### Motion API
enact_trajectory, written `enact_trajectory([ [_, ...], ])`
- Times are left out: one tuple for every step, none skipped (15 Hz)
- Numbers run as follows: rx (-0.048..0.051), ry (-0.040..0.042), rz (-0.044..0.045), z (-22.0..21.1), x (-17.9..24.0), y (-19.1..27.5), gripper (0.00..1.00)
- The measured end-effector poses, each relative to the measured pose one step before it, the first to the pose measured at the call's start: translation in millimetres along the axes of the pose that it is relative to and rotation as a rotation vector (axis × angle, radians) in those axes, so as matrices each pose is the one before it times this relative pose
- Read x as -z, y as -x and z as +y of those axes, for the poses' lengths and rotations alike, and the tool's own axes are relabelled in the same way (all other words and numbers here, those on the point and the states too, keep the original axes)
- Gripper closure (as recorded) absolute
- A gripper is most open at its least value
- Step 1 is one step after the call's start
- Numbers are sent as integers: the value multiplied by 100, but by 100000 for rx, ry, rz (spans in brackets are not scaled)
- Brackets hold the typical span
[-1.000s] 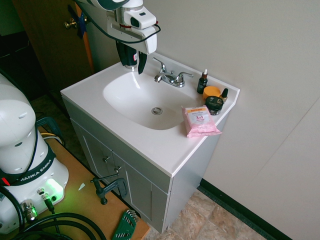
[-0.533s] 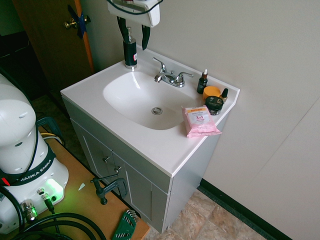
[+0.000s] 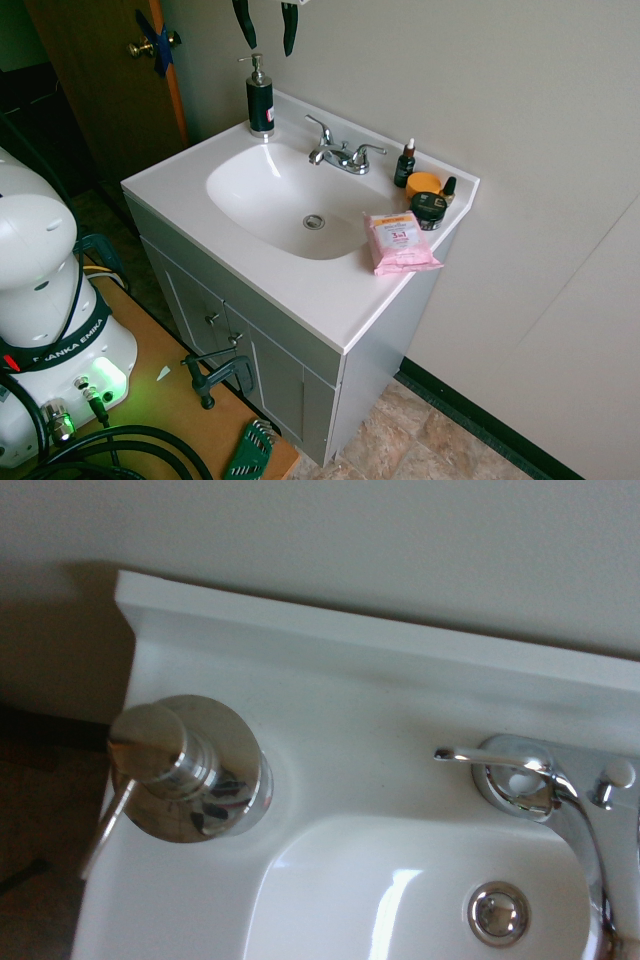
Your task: Push the sanitizer
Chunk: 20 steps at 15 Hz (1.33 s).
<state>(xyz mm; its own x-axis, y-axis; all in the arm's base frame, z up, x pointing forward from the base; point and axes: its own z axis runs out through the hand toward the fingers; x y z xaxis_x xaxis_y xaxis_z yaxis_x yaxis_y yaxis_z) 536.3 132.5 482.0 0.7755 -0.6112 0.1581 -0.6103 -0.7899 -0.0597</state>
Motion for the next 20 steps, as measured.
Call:
enact_trajectory([
  [685,443,-221,-708,-122,149,100],
  [572,218,45,-701,-54,84,100],
  [480,-27,57,-707,-85,94,100],
  [577,-20,-47,-717,-36,142,100],
  [702,25,-139,-761,37,149,100],
  [553,-6,-184,-844,71,216,100],
  [486,104,-62,-770,76,196,100],
  [414,146,281,-848,49,214,100],
  [219,-3,244,-790,14,157,100],
  [349,-46,99,-716,-134,72,100],
  [272,28,52,-604,-230,-58,100],
  [323,155,14,-505,-294,-152,100],
  [405,244,80,-498,-282,-109,100],
  [248,513,122,-418,-285,-37,100],
  [394,506,37,-417,-336,138,100],
  [242,469,-55,-364,-322,250,100],
  [82,386,-32,-270,-283,164,100],
  [-135,540,-131,-188,-391,98,100],
  [-164,680,-289,0,-471,-74,100],
  [-123,692,-309,42,-498,-138,100],
])
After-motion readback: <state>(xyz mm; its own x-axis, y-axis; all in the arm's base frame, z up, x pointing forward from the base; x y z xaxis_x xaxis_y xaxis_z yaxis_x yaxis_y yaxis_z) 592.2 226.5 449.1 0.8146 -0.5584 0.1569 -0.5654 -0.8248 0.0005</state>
